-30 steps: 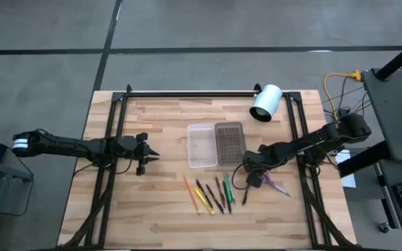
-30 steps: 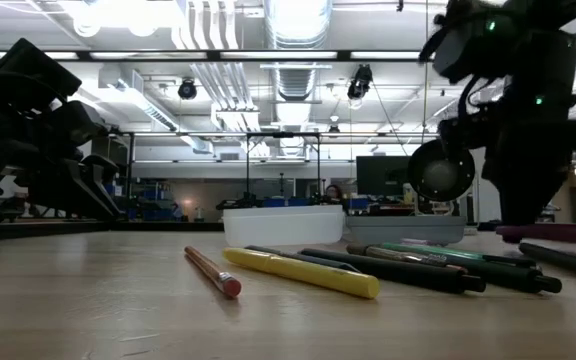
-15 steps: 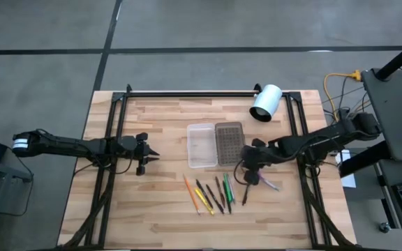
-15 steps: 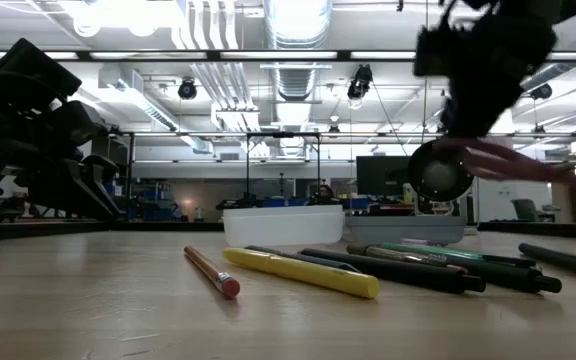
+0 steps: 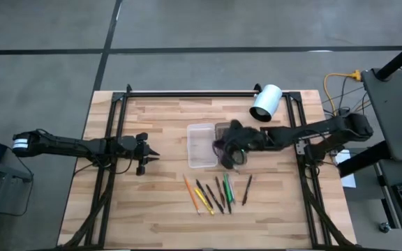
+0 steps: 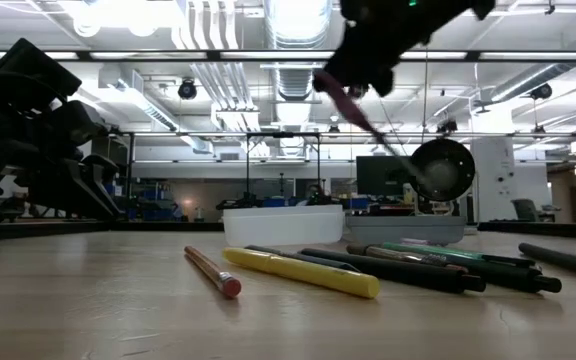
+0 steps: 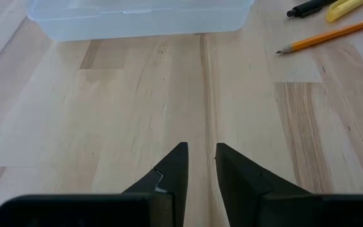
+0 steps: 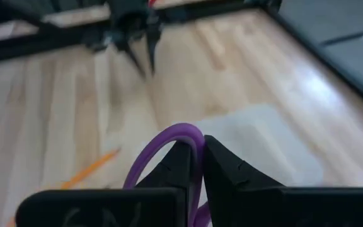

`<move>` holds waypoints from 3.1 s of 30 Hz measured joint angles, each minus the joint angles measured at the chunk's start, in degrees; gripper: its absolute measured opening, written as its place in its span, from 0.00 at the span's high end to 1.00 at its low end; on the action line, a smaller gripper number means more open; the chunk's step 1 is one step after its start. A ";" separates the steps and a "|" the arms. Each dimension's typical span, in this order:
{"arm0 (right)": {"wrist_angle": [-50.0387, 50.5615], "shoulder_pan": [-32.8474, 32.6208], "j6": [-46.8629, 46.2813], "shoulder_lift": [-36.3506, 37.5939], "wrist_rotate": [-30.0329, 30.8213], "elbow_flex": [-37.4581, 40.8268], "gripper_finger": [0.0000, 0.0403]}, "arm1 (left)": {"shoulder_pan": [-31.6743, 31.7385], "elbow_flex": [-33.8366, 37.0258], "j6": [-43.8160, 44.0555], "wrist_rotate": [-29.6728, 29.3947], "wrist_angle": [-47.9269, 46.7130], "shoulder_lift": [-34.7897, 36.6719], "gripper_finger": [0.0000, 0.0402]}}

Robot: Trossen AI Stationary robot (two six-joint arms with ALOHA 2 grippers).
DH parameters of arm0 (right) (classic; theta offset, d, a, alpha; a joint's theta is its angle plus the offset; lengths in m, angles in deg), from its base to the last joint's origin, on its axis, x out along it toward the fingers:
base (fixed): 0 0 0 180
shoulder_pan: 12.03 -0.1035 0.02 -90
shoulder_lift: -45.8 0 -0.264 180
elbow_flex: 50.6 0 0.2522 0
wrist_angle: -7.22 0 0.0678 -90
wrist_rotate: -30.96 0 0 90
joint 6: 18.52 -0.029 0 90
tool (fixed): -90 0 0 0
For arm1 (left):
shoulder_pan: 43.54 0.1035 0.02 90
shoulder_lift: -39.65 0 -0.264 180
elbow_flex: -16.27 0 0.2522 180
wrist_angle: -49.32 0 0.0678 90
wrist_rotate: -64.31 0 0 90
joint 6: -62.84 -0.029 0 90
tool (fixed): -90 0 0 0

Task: Pick & place school supplies into a supply box
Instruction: Put the purple scissor into the supply box

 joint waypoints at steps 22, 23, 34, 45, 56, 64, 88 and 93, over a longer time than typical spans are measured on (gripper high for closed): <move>-15.31 13.16 3.14 -19.32 -24.04 -13.94 0.97 | 0.02 0.00 0.00 0.00 0.15 0.00 0.83; -15.54 13.14 3.49 -19.25 -24.34 -14.12 0.97 | 0.00 -0.02 0.00 0.02 0.15 0.00 0.83; -18.80 13.16 12.14 -17.55 -24.20 -13.31 0.97 | 0.02 0.00 0.00 0.00 0.03 0.00 0.83; -23.22 13.14 10.25 -19.10 -24.57 -12.37 0.97 | 0.02 0.00 0.00 0.01 0.13 0.00 0.83; -23.02 13.14 6.21 -19.10 -26.94 -11.24 0.97 | 0.01 0.00 0.00 0.01 0.15 0.00 0.83; -23.05 13.08 3.62 -18.93 -28.71 -11.23 0.97 | 0.01 0.00 0.00 0.00 0.15 0.00 0.83; -19.01 16.22 -2.52 -19.12 -22.30 -11.22 0.95 | 0.02 0.00 0.00 0.00 0.16 0.00 0.83; -18.15 16.18 -3.05 -19.12 -22.09 -11.22 0.94 | 0.02 0.00 0.00 0.00 0.15 0.00 0.83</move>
